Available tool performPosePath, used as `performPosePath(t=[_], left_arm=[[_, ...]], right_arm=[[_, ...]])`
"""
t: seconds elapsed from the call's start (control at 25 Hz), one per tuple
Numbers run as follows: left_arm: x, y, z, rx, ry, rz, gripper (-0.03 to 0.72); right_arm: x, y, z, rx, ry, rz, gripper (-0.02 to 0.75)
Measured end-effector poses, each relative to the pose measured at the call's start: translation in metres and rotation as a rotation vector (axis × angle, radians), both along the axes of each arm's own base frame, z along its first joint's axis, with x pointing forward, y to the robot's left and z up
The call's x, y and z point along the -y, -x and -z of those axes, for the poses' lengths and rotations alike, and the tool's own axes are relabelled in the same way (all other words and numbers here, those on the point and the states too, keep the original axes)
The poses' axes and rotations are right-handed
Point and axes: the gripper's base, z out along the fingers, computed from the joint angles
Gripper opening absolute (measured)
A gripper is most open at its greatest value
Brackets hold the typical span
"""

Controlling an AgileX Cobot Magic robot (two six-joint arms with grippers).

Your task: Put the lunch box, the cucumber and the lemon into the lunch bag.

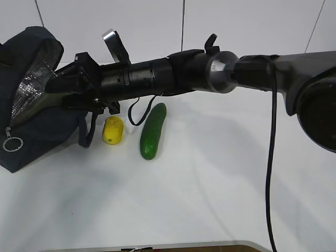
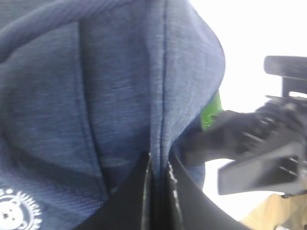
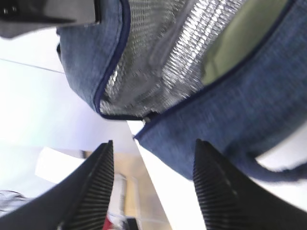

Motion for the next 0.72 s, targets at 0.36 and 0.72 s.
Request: performPosePath(t=[0.36,0.72], left_arm=[[-0.013,0.001,0.002,-0.007,-0.049,-0.017,-0.006],[-0.013,0.002,0.003,-0.010,-0.057,-0.016,-0.006]], right_arm=[[0.013,0.013,-0.040,0.104,0.212,-0.070,0.428],[0.040,0.006,-0.077,0.156,0.667,0.051,0.428]])
